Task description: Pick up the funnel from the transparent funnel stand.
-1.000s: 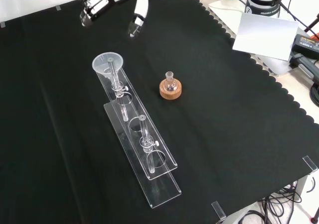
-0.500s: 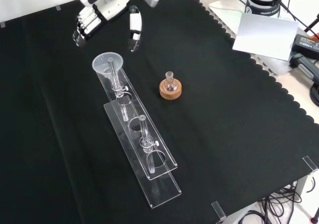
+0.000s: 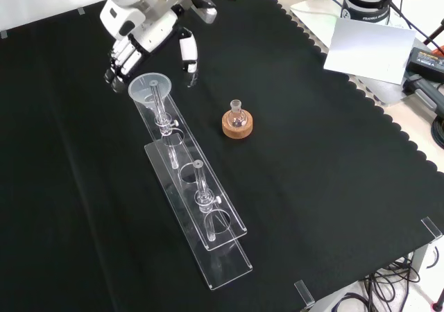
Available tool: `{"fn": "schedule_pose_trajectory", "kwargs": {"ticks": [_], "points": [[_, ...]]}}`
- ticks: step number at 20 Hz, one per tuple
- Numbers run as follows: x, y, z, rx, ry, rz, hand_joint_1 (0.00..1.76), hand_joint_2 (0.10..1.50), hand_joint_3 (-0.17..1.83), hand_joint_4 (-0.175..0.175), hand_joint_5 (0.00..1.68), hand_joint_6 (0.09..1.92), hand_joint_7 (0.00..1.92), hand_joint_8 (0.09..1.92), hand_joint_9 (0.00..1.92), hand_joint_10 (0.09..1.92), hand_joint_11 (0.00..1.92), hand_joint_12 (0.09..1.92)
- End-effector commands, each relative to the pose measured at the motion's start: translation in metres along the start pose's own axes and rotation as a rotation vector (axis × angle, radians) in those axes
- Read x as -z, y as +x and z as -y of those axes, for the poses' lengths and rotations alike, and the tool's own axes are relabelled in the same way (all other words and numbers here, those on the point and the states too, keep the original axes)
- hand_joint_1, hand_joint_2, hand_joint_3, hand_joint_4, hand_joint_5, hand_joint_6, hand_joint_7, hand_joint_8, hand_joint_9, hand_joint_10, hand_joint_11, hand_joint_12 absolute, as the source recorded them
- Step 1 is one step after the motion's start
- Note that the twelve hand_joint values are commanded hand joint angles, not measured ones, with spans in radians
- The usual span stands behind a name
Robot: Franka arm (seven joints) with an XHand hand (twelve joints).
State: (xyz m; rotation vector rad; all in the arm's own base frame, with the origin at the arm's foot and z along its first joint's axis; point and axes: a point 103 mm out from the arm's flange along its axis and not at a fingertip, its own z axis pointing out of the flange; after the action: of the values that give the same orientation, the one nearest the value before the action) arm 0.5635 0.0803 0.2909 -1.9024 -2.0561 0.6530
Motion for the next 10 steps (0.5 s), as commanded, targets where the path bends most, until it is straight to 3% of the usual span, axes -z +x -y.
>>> {"fn": "schedule_pose_trajectory", "kwargs": {"ticks": [1, 7, 10], "points": [[-0.0049, 0.011, -0.0065, 0.014, 0.036, 0.037, 0.72, 0.62, 0.32, 0.089, 0.0, 0.09, 0.0, 0.09, 0.0, 0.89, 0.25, 1.57], [-0.0072, 0.0154, -0.0125, 0.009, 0.049, 0.065, 0.77, 0.61, 0.35, 0.093, 0.0, 0.09, 0.0, 0.09, 0.0, 0.9, 0.31, 1.55], [-0.0077, 0.0143, -0.0141, -0.002, 0.022, 0.076, 0.8, 0.61, 0.38, 0.09, 0.01, 0.09, 0.0, 0.09, 0.0, 0.93, 0.33, 1.54]]}}
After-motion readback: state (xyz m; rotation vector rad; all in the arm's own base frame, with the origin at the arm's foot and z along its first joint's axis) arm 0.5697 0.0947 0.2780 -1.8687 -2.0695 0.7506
